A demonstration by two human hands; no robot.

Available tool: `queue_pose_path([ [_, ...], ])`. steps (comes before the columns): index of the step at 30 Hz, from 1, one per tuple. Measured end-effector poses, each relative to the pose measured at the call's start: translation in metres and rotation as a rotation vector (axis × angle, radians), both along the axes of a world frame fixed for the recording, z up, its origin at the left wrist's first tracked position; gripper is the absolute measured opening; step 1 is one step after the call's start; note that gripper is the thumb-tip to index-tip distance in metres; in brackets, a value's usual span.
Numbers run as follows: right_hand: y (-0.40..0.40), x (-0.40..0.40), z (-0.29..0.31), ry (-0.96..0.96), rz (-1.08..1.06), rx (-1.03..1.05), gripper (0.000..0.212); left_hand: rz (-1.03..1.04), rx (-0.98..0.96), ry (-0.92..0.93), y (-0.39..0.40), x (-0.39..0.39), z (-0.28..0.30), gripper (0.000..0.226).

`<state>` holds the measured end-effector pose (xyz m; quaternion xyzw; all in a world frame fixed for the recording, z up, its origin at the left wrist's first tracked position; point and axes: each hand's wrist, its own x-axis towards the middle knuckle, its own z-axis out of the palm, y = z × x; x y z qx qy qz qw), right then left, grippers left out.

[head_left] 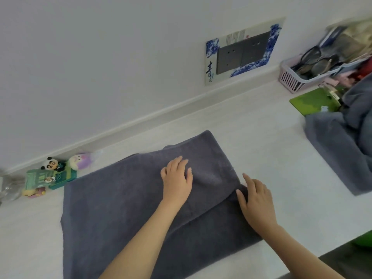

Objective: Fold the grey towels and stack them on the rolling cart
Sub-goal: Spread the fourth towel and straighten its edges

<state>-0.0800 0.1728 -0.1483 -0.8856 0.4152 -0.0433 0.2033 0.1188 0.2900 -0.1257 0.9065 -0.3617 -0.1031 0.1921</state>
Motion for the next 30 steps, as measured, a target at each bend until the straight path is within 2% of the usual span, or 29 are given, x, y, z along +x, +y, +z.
queue_pose_path([
  [5,-0.008,-0.019,-0.012,-0.010,0.015,-0.007,0.047,-0.024,0.017,0.119,-0.101,0.019,-0.003,0.044],
  [9,-0.011,-0.018,-0.015,-0.044,0.054,-0.052,0.058,0.056,0.110,0.156,-0.141,0.033,-0.010,0.046],
  [12,-0.015,-0.019,-0.014,-0.027,0.052,-0.072,0.047,0.117,0.174,0.149,-0.153,0.043,-0.017,0.043],
  [14,-0.018,-0.022,-0.011,-0.008,0.035,0.033,0.048,0.125,0.185,0.134,-0.160,0.051,-0.019,0.034],
  [17,-0.020,-0.025,-0.011,-0.015,-0.055,0.168,0.045,0.196,0.011,0.117,-0.172,0.063,-0.010,0.025],
  [20,-0.026,-0.026,-0.010,0.006,-0.125,0.164,0.038,0.216,-0.177,0.100,-0.182,0.059,-0.001,0.016],
  [22,-0.032,-0.027,-0.006,0.039,-0.120,0.110,0.041,0.202,-0.243,0.162,-0.185,0.049,0.000,0.014],
  [24,-0.035,-0.033,-0.008,0.056,-0.108,0.059,0.045,0.194,-0.283,0.247,-0.188,0.043,0.001,0.017],
  [27,-0.038,-0.043,-0.005,0.084,-0.157,0.123,0.034,0.080,-0.296,0.277,-0.193,0.054,0.009,0.015],
  [30,-0.041,-0.050,-0.006,0.070,-0.214,0.168,0.031,-0.029,-0.259,0.313,-0.201,0.065,0.024,0.010],
])
